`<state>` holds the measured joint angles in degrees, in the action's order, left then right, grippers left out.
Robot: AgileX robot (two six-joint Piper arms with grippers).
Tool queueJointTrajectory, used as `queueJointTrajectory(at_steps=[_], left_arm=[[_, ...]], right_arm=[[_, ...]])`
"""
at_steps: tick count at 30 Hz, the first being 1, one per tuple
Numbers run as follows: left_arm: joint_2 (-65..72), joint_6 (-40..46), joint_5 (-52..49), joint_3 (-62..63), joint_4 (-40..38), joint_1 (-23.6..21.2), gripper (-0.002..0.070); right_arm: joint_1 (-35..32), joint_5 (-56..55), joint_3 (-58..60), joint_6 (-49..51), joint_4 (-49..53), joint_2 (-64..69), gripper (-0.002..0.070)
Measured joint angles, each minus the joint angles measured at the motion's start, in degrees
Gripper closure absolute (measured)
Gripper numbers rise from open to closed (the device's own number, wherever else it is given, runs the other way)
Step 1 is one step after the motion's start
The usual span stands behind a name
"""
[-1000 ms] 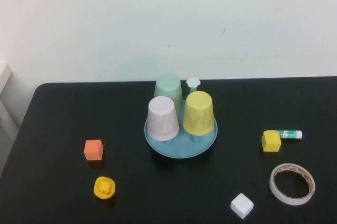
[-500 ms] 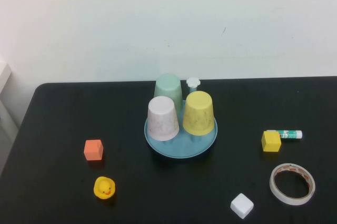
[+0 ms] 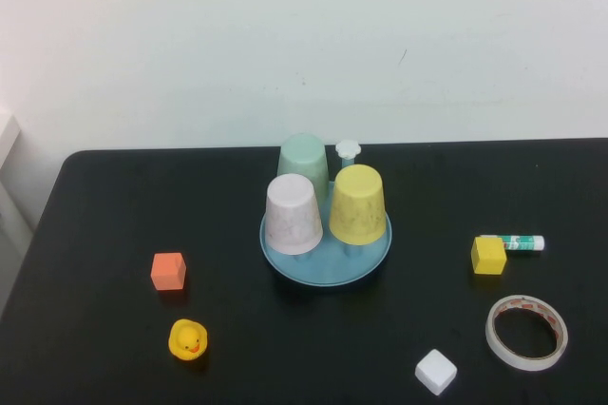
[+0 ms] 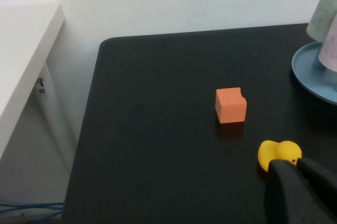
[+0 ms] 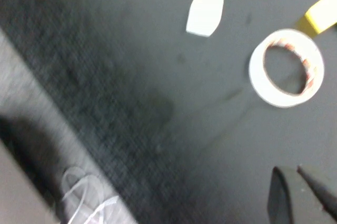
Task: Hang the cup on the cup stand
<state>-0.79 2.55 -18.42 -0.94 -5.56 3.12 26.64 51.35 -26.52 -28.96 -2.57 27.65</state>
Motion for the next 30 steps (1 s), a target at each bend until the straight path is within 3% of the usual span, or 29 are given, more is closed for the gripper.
queueJointTrajectory(at_steps=[5, 13, 22, 30], left_arm=[[0.0, 0.1, 0.0, 0.0, 0.0, 0.0, 0.0675], [0.0, 0.1, 0.0, 0.0, 0.0, 0.0, 0.0675], [0.0, 0.1, 0.0, 0.0, 0.0, 0.0, 0.0675], [0.0, 0.3, 0.0, 0.0, 0.0, 0.0, 0.0675]], right_arm=[[-1.5, -8.0, 3.5, -0.6, 0.8, -8.5, 0.0678], [-13.1, -29.0, 18.0, 0.6, 1.1, -21.5, 0.0678], [-27.2, -31.9, 27.5, 8.0, 2.0, -28.3, 0.0678], [-30.2, -31.7, 27.6, 25.4, 8.0, -28.3, 0.0678]])
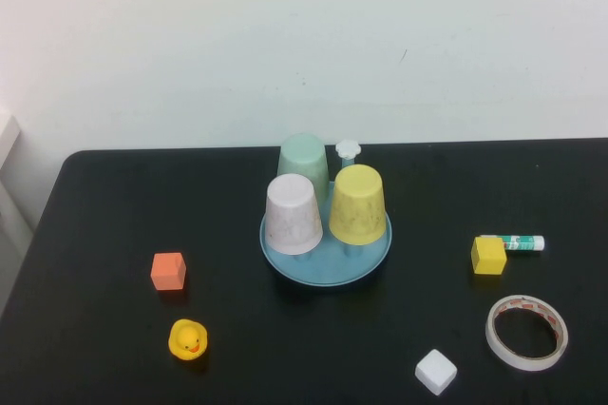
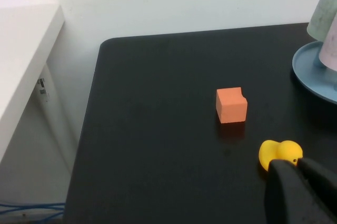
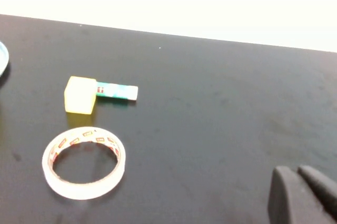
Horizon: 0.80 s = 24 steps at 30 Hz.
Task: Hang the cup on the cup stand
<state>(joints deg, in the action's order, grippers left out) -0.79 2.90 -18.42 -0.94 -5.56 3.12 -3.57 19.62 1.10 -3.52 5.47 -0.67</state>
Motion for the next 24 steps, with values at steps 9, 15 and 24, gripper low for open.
queueJointTrajectory(at_steps=[9, 15, 24], left_arm=[[0.0, 0.0, 0.0, 0.0, 0.0, 0.0, 0.0675], [0.0, 0.0, 0.0, 0.0, 0.0, 0.0, 0.0675], [0.0, 0.0, 0.0, 0.0, 0.0, 0.0, 0.0675]], right_arm=[[4.0, 0.5, -0.1, 4.3, 2.0, 0.0, 0.0678], [5.7, 0.5, -0.1, 4.4, 2.1, 0.0, 0.0678], [3.8, 0.5, -0.1, 7.2, 1.8, 0.0, 0.0678]])
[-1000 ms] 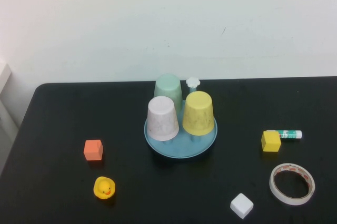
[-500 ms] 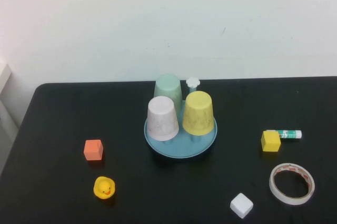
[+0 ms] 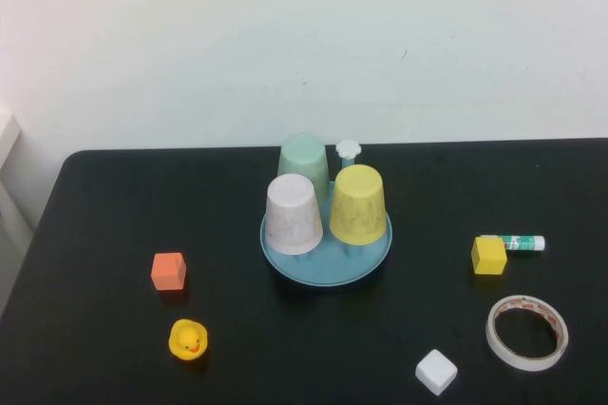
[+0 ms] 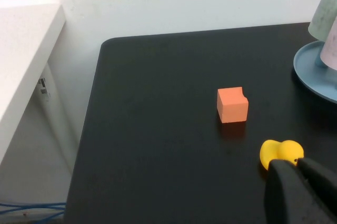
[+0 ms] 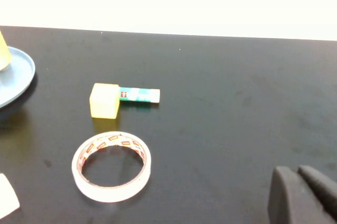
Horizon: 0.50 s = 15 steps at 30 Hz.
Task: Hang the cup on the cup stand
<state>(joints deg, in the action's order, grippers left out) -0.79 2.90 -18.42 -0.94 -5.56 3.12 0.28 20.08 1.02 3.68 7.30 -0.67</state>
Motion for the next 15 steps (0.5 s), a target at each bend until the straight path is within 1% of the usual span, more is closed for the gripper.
queueJointTrajectory(at_steps=[15], left_arm=[[0.0, -0.1, 0.0, 0.0, 0.0, 0.0, 0.0675]], right_arm=[[0.0, 0.1, 0.0, 0.1, 1.6, 0.0, 0.0678]])
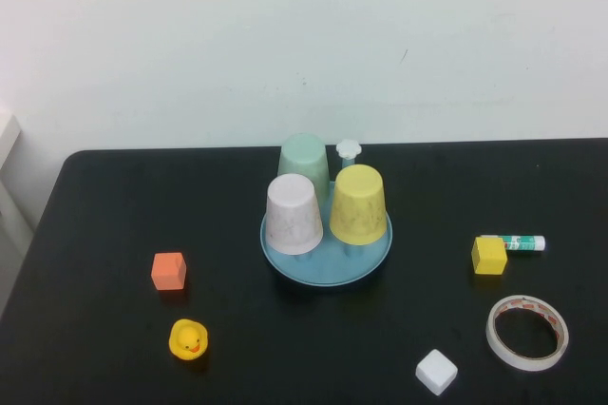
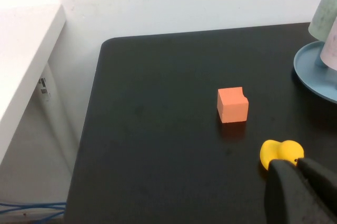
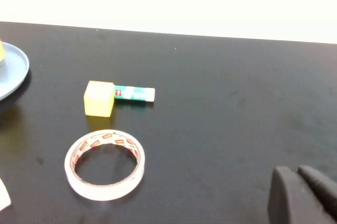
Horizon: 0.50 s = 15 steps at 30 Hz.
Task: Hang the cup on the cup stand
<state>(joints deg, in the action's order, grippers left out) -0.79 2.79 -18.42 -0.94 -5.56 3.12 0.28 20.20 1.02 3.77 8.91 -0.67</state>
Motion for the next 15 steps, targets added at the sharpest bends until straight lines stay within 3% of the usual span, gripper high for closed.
queueJointTrajectory(at_steps=[15], left_arm=[[0.0, 0.0, 0.0, 0.0, 0.0, 0.0, 0.0675]], right_arm=[[0.0, 0.0, 0.0, 1.3, 0.2, 0.0, 0.0678]])
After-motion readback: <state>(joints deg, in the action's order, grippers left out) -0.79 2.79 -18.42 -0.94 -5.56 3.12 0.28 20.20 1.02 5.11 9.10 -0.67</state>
